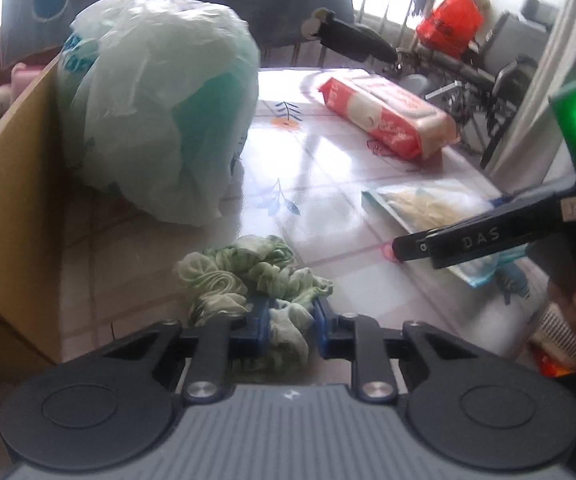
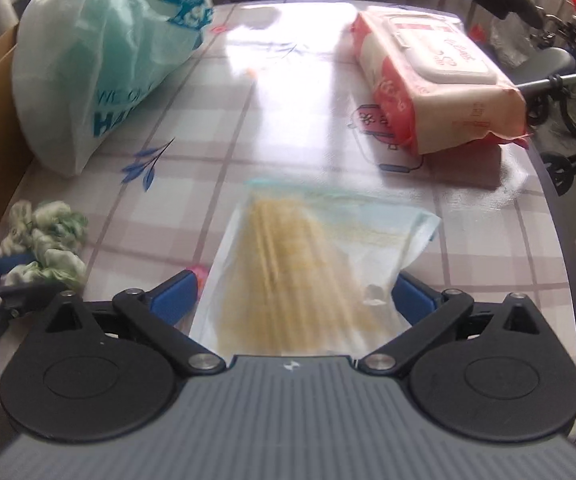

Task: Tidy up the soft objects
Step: 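Grasp the green floral scrunchie with the left tool, then carry the scrunchie and swab bag over the cardboard box with both tools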

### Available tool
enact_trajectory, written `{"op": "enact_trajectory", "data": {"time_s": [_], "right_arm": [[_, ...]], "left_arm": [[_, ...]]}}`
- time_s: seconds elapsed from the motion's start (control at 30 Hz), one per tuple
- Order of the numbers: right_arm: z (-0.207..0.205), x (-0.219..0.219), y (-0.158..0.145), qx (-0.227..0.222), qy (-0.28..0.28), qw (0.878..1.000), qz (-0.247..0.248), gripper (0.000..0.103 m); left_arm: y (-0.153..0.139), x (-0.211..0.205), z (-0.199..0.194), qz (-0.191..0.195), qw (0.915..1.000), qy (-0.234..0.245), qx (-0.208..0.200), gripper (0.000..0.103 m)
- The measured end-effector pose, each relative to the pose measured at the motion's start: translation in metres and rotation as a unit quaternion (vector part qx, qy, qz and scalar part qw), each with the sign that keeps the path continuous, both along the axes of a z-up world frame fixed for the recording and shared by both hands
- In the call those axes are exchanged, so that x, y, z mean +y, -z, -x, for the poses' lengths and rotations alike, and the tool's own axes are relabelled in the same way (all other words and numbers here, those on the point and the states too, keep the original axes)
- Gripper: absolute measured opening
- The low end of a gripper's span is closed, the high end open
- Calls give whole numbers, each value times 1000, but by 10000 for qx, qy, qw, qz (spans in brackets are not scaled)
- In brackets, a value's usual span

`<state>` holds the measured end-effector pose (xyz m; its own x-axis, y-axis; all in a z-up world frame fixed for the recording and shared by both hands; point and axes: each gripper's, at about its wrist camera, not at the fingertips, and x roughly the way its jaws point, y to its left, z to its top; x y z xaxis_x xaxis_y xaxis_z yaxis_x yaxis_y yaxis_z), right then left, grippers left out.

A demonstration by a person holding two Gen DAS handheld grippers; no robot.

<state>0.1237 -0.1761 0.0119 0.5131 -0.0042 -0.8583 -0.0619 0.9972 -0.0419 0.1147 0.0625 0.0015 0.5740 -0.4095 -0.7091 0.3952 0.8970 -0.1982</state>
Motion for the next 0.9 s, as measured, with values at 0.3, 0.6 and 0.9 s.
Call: {"op": "enact_trajectory", "data": {"time_s": [0.3, 0.6, 0.9], "right_arm": [[36, -23, -18, -369, 373, 9973, -519, 47], [75, -56, -43, -726, 864, 9817, -1534, 47], [92, -39, -90, -1060, 602, 9674, -2221, 48]], "left_arm": [[-12, 1, 14, -76, 9998, -26, -186, 17], [-57, 9, 41, -104, 9969, 59, -776, 17], [-105, 43, 64, 77, 9921, -24, -1254, 17]]}}
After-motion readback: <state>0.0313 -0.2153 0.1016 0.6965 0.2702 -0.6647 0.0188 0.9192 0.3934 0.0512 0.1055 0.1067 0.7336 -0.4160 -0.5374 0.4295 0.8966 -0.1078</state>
